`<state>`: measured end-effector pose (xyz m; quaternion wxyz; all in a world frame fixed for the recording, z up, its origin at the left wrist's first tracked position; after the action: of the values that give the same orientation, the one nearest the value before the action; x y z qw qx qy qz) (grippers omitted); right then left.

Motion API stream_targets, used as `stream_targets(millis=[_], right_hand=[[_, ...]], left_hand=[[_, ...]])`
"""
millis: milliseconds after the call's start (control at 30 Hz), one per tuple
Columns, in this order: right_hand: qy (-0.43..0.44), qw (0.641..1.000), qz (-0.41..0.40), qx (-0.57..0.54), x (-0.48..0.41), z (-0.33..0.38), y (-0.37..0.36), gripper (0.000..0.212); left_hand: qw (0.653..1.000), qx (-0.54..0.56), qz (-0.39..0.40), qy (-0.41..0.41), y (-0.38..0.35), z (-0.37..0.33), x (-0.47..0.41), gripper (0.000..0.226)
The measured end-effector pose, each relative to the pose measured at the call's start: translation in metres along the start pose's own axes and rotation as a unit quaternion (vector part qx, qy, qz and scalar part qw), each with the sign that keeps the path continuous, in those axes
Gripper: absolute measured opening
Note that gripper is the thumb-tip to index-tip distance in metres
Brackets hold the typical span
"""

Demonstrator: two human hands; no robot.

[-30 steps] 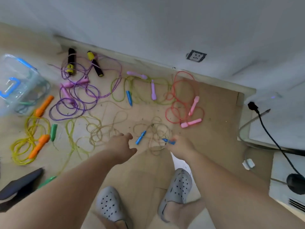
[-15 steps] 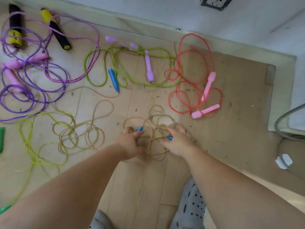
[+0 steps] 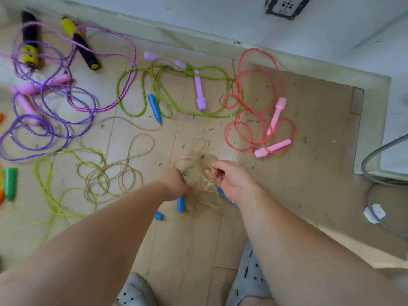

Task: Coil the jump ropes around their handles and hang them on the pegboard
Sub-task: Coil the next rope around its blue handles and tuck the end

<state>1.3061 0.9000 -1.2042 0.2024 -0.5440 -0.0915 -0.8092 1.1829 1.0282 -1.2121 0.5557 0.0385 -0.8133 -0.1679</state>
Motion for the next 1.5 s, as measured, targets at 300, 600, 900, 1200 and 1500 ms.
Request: stream_targets(millis=[300,600,900,1200,1500], right_hand=[[0.004,0.993,0.032,0.117,0.16,0.076,-0.037,0.029],[0.118,0.977,0.108,0.138,0.491,0.221,-0.041,0.028],[0.223,0.938,0.248,0.09,0.749,0.319,-0.035,0.027],[0.28,0.939,0.2,-0.016,0.801,0.36,0.059,0.026],[0.267,0.955,0.11,-0.069,0.778,0.354,0.134,0.025]], left_hand=[[0.984,0.171,-0.046,-0.008,0.046,-0.028,0.158,0.025],[0.986,0.076,-0.112,-0.095,0.136,-0.143,0.48,0.028],[0.888,0.431,-0.043,-0.155,0.159,-0.279,0.709,0.031],[0.836,0.516,-0.09,-0.161,0.131,-0.328,0.746,0.013],[0.915,0.276,-0.207,-0.208,0.164,-0.33,0.766,0.049]])
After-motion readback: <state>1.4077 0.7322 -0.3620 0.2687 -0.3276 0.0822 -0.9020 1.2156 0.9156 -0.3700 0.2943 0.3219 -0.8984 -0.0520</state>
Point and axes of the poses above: each hand's wrist, its own x-axis away from the middle knuckle, its own y-axis out of the back of the hand, z = x × y, the point moved 7 cm from there along -x, towards the middle knuckle, and after that the axes turned 8 degrees about x, right-handed, at the moved point
